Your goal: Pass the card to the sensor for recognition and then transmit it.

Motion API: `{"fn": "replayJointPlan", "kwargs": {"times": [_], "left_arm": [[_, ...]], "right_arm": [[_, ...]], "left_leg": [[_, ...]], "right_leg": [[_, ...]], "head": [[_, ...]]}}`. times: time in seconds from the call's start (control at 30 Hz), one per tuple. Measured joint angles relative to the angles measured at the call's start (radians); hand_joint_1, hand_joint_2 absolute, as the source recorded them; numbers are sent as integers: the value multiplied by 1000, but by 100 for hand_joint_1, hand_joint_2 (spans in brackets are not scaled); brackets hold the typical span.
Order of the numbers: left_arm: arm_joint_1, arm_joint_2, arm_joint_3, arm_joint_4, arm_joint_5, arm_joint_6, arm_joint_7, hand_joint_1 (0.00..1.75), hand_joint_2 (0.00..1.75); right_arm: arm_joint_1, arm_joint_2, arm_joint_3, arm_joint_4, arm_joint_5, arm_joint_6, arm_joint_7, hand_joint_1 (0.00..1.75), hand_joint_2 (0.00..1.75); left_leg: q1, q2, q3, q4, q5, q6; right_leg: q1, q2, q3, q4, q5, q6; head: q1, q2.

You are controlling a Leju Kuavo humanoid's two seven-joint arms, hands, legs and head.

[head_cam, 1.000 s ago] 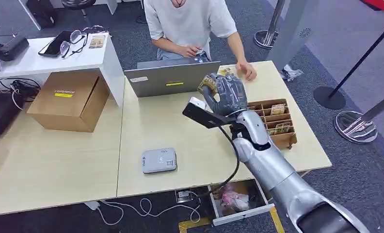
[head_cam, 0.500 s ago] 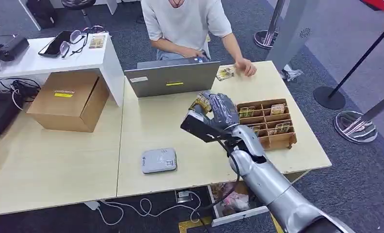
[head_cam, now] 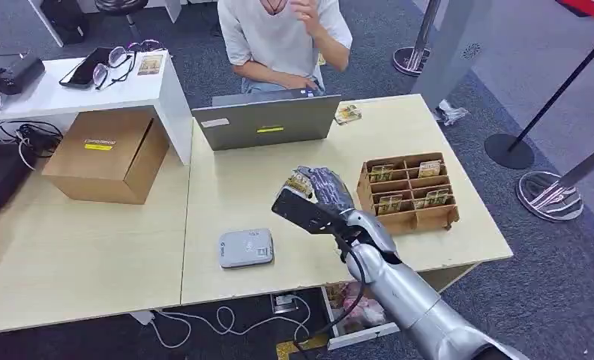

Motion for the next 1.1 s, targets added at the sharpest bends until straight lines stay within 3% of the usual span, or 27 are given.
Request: {"fn": "replayJointPlan", "kwargs": {"times": [0.4,0.77,0.97,1.1], "left_arm": [[-1,0,0,0,0,-5,9,0,0],[-2,1,0,0,0,-7,17,0,0],[-7,2,0,0,1,-1,26,0,0],[-11,2,0,0,3,2,30,0,0]], "right_arm": [[3,30,53,32,-32,42,3,175,175],[-18,90,131,101,-60,72,-11,175,175],[-36,116,178,138,-64,56,-28,175,175],[-54,130,204,173,-45,8,-22,175,175]], "left_leg": [[0,0,0,0,0,0],[0,0,0,0,0,0],[0,0,0,0,0,0],[0,0,0,0,0,0]], "right_leg": [[0,0,0,0,0,0],[0,0,0,0,0,0],[0,0,0,0,0,0],[0,0,0,0,0,0]], "head": [[0,0],[0,0],[0,0],[0,0]]}}
